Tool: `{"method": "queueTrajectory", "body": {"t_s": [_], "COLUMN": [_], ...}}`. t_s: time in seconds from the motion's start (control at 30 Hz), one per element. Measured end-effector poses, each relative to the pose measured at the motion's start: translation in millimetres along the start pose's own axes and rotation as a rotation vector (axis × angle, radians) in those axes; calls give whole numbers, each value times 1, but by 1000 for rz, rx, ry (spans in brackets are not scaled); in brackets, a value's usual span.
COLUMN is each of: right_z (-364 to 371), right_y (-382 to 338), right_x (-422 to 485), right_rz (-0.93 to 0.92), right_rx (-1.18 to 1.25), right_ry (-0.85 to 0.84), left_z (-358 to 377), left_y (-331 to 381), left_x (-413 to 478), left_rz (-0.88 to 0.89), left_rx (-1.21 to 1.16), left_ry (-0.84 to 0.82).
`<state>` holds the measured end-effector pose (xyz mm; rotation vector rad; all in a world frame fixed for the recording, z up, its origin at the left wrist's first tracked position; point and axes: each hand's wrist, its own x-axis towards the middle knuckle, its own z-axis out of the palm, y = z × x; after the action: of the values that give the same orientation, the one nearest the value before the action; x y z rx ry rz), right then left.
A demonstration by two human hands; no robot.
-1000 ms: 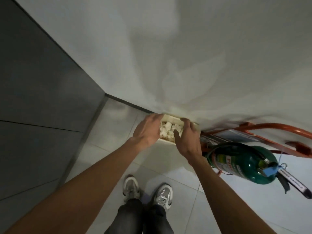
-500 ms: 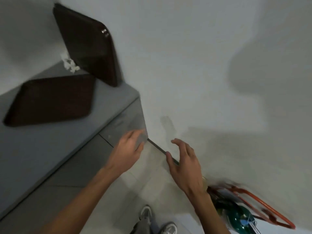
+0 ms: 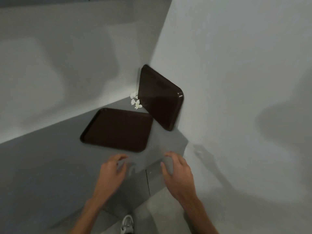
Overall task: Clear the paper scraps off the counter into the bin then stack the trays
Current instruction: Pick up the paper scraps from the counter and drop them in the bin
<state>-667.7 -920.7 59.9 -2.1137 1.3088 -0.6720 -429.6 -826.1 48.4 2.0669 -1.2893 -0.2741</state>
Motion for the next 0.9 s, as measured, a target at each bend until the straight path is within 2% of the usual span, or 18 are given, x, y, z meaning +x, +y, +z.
{"method": "queueTrajectory", "body": {"t_s": [0.1,0.4,0.53,0.67,0.9], "right_z": [39,128,149,155,148], "right_y": [-12,-35,-36,-32,-11], "right_x": [43,185,244,302,370], "right_rz": [-34,80,85,67,-10], "right_rx": [9,-49,-58,-53,-99], "right_ry": [-30,-213,-184,-158,-196], "left_z": [-10,-8,17,63,146], "left_y": [-37,-126,-130,-114,-120], "left_x": [44,209,294,379,483], "left_rz": [-22,-24,25,2,-19], "left_rx": [-17,40,89,152,165], "left_ry": [15,-207,-271,-314,-298]}}
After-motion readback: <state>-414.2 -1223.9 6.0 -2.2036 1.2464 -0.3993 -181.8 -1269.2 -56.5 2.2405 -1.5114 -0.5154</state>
